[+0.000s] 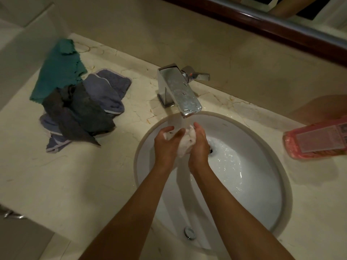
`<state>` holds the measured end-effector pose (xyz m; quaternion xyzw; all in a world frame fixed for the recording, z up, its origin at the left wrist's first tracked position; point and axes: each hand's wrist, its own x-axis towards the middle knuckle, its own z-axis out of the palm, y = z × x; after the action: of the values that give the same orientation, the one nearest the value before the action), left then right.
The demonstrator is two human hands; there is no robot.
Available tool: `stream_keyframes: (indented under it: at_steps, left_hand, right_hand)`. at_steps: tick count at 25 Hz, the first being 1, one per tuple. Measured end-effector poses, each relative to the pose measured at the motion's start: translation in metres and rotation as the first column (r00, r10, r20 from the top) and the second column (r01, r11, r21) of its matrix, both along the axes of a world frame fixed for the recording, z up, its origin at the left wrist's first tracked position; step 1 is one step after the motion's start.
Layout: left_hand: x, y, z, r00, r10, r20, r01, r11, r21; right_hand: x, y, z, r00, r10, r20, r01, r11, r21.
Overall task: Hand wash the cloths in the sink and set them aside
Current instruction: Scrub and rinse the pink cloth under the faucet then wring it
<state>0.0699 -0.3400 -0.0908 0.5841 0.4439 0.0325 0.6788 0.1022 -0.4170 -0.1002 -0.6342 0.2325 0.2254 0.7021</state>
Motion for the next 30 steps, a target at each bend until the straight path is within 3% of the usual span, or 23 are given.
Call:
stream_keyframes:
  at_steps: [2,4,7,9,12,15,19,21,25,30]
  left_hand:
    - [-0.003,-0.003,-0.002,0.997,0.056,0.056,-0.067,0.974,0.217]
    - [-0.006,-0.002,-0.003,0.992,0.057,0.115,-0.091,0.944,0.316]
    - [-0.006,-0.003,-0.006,0.981,0.022,0.190,-0.093,0.922,0.377]
    - [-0.009,-0.008,-0.009,0.978,-0.005,0.208,-0.061,0.948,0.311]
    - [-0.008,-0.009,-0.007,0.977,0.055,0.204,-0.058,0.998,0.006]
    - [0.004,0.001,0.000,0.990,0.085,0.116,-0.057,0.972,-0.227]
    - [0.011,0.004,0.010,0.971,-0.162,-0.174,0.138,0.980,-0.141]
    - [0.009,0.006,0.011,0.940,-0.231,-0.250,0.213,0.972,-0.098]
    - [0.004,0.004,0.009,0.930,-0.282,-0.234,0.250,0.955,-0.160]
    - [-0.005,-0.004,-0.002,0.990,-0.047,-0.136,0.047,0.999,0.000]
  right_hand:
    - [0.003,0.000,0.003,0.981,0.084,-0.174,-0.091,0.995,-0.032]
    - [0.003,-0.005,0.006,0.940,0.138,-0.312,-0.112,0.989,0.099]
    - [0.009,-0.013,0.016,0.915,0.197,-0.352,-0.028,0.901,0.433]
    - [0.018,-0.010,0.022,0.929,0.179,-0.324,0.001,0.874,0.486]
    - [0.021,0.003,0.023,0.950,0.080,-0.300,0.037,0.930,0.364]
    - [0.015,0.005,0.011,0.981,-0.058,-0.183,0.101,0.966,0.238]
    - [0.005,0.001,0.002,0.996,-0.076,0.039,0.074,0.996,0.057]
    - [0.002,0.001,0.001,0.985,-0.017,0.174,0.019,1.000,-0.008]
    - [-0.003,-0.001,-0.006,0.942,0.131,0.308,-0.061,0.972,-0.226]
    - [-0.009,0.005,0.000,0.954,0.130,0.271,-0.082,0.980,-0.183]
